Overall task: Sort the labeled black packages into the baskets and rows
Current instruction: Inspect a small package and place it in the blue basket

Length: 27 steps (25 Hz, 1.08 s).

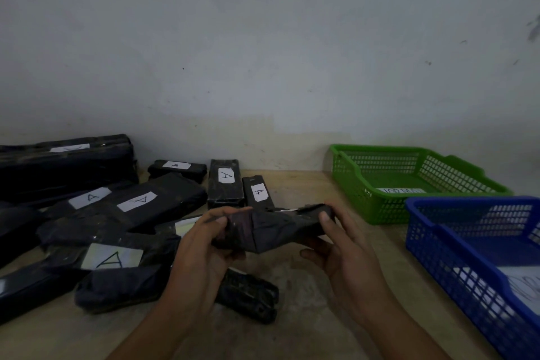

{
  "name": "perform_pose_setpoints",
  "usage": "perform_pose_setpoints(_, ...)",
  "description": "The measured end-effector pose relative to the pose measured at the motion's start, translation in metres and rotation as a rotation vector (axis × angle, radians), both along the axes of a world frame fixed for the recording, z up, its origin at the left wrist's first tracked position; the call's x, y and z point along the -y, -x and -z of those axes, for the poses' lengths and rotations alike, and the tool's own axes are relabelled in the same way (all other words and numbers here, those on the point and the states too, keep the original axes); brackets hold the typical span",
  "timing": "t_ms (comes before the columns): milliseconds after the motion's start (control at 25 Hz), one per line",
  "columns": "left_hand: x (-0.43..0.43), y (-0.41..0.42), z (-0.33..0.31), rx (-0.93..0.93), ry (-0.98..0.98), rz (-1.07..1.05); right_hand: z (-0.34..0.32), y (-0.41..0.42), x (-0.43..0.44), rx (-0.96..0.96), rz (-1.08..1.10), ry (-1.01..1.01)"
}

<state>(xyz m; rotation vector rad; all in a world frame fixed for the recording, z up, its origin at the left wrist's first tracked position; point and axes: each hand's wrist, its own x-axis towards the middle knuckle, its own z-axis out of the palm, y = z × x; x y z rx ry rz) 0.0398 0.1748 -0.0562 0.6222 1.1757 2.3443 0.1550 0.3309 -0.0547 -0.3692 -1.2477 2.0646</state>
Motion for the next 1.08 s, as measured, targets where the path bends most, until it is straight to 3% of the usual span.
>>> perform_pose_setpoints(120, 0.003, 0.002, -0.003, -0.078, 0.159, -0.14, 0.004, 0.001, -0.003, 0.024, 0.074, -0.046)
perform_pose_setpoints(320, 0.006, -0.009, -0.004, -0.331, 0.31, -0.067, 0.007, -0.002, -0.005, 0.111, 0.171, -0.236)
perform_pose_setpoints(520, 0.005, -0.007, 0.001, -0.378, 0.335, -0.144, 0.009, -0.006, -0.004, 0.125, 0.091, -0.39)
perform_pose_setpoints(760, 0.002, -0.018, -0.002, -0.445, 0.402, -0.206, 0.014, -0.003, -0.005, 0.178, 0.249, -0.539)
perform_pose_setpoints(920, 0.0, -0.017, 0.001, -0.436, 0.448, -0.3, 0.016, -0.002, 0.001, 0.15, 0.279, -0.559)
perform_pose_setpoints(1080, 0.001, -0.01, 0.005, -0.43, 0.428, -0.382, 0.018, -0.002, -0.001, 0.127, 0.166, -0.507)
